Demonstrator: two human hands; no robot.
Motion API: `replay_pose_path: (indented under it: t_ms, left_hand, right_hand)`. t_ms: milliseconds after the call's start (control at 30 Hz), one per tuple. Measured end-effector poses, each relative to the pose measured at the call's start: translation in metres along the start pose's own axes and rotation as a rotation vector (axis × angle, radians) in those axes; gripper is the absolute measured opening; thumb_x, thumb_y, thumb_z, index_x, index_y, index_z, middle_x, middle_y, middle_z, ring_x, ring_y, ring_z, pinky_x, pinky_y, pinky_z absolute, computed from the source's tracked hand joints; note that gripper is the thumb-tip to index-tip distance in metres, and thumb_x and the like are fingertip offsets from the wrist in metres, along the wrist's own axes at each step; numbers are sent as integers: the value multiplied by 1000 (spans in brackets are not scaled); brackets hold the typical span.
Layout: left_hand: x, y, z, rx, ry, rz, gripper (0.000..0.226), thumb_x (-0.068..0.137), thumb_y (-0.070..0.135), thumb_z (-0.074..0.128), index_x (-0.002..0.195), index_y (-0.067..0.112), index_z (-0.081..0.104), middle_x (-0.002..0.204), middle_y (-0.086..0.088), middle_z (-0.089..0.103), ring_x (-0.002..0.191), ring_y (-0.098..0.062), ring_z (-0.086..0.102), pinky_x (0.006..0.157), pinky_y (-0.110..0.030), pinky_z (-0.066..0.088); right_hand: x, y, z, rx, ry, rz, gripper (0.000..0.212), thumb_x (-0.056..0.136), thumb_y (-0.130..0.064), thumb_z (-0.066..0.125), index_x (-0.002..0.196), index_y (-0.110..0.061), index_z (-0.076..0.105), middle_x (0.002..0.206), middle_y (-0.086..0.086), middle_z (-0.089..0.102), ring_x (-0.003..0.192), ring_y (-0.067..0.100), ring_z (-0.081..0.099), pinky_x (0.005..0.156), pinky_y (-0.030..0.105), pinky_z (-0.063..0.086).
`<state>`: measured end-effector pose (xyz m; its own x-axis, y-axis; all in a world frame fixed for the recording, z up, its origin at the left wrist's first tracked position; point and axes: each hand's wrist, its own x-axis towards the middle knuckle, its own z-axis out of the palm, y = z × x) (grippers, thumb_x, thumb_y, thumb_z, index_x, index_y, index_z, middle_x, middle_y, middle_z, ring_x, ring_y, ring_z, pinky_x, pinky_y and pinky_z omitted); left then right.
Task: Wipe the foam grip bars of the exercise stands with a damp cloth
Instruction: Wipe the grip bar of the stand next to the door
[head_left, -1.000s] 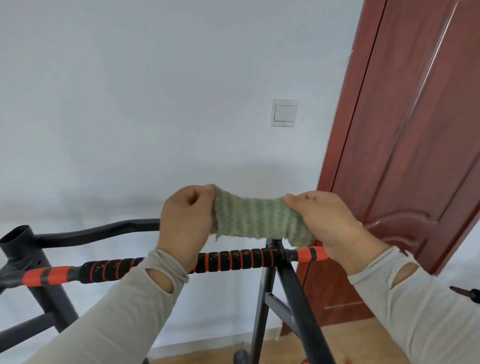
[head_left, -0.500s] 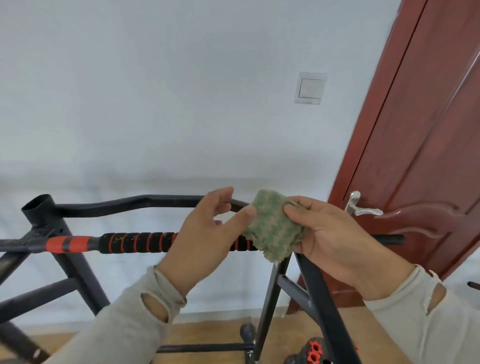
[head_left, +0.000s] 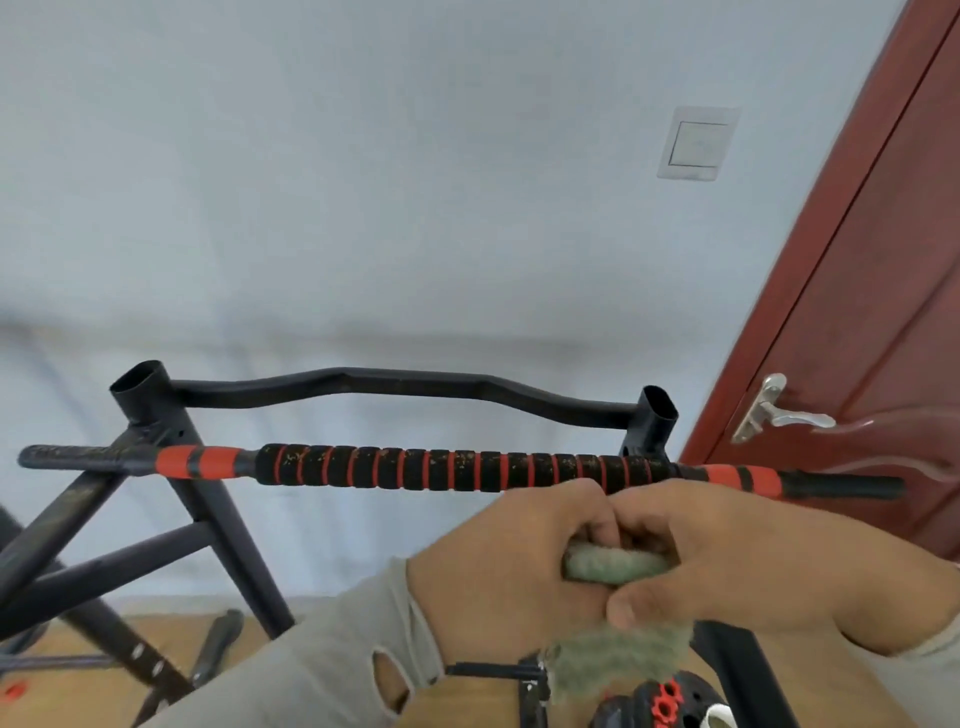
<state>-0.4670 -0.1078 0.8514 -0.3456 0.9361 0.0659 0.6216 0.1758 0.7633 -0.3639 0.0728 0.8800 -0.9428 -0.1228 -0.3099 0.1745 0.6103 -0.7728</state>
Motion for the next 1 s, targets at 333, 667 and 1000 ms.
replay_pose_path:
  t_ms: [333,667,1000]
  left_hand:
    - [-7,-30,-4,-238,98,-52,32,91,27,71,112,41,51,87,9,70,74,-8,65,71,-32,57]
    - [15,-115,-74,851,282,-98,83,78,88,30,132,31,57,127,12,63,117,-15,59,104,-40,45]
    - [24,-146,-76,829,189,-51,63,72,92,29,91,40,60,75,20,52,67,1,51,62,-14,38]
  right_hand:
    - [6,10,13,100,179,86,26,104,-34,56,86,-21,70,79,14,63,72,35,58,75,43,50]
    - [17,47,-28,-711,800,69,32,105,-31,47,136,-35,56,107,-13,69,91,8,66,87,23,54]
    - [41,70,-8,-743,581,141,24,102,-45,47,119,-29,50,102,-10,61,89,9,57,84,35,54]
